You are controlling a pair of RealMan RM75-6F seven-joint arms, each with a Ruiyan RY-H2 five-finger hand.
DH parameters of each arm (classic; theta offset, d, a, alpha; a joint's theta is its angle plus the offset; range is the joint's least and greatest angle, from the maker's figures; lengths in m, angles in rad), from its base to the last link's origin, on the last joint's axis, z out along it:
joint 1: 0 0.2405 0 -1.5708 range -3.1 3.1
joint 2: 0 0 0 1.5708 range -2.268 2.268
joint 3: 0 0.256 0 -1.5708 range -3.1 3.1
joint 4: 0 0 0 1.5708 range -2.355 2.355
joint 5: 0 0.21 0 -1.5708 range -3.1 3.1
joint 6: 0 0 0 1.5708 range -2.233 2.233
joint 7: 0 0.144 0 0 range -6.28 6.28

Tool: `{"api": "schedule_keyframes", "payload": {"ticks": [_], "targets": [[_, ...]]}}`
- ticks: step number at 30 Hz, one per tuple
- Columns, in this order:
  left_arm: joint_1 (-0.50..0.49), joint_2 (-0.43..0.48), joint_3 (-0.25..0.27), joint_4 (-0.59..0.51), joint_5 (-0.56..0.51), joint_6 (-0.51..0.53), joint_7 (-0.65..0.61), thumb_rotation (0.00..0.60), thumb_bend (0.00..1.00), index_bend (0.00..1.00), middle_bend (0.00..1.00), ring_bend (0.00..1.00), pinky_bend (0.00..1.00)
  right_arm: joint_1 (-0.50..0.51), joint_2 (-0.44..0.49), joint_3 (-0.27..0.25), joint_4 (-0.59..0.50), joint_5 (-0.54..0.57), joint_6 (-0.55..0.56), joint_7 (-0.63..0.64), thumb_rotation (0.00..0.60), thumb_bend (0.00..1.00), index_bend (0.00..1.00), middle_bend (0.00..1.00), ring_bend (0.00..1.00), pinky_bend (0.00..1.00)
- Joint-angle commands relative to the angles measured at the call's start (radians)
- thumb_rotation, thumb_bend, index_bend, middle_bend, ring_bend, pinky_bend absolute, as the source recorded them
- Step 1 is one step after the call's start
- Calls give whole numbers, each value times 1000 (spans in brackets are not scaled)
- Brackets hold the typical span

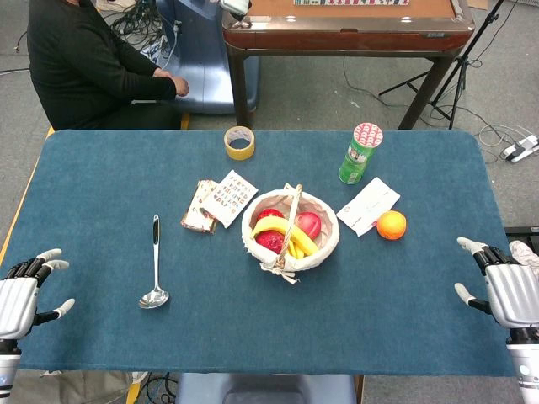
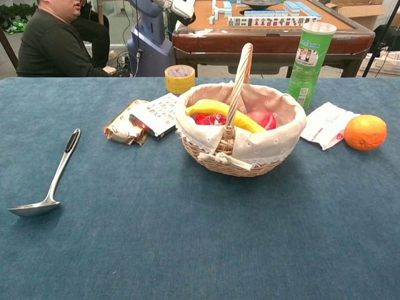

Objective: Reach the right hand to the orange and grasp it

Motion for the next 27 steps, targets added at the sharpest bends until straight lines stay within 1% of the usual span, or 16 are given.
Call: {"api": "schedule_keyframes", "payload": {"ticks": [1,7,10,13,15,16,18,22,27], "targets": [[-1,-1,0,2,0,0,0,600,171,410,222,244,226,0,0,1,-1,0,0,-1,600,200,228,288,284,496],[1,-3,1,12,0,1,-8,600,171,409,222,244,226,17,8,12,-14,8,-21,-13,600,198,228,282,284,496],[3,-4,2,16,-1,2,-12,600,171,410,222,244,226,37,17,25,-31,38,-56,-33,600,175,220,253,276,493],[4,-5,3,17,2,3,-15,600,171,410,222,244,226,81,26,44,-43,88,-129,-72,600,139,161,203,225,451],[6,-5,4,19,3,6,-18,600,171,410,222,244,226,123,21,62,-32,126,-198,-72,600,111,85,145,166,416],[7,-4,4,19,3,7,-20,600,171,409,222,244,226,148,16,71,-20,149,-237,-76,600,101,45,110,134,397],[10,-3,6,20,3,10,-21,600,171,409,222,244,226,186,3,85,6,183,-294,-86,600,96,20,79,109,381],[17,0,9,20,1,15,-23,600,171,410,222,244,226,279,-57,109,103,276,-430,-120,600,95,19,79,109,381],[24,2,11,19,-1,21,-25,600,171,410,222,244,226,367,-151,126,234,367,-541,-153,600,96,19,79,109,381]]}}
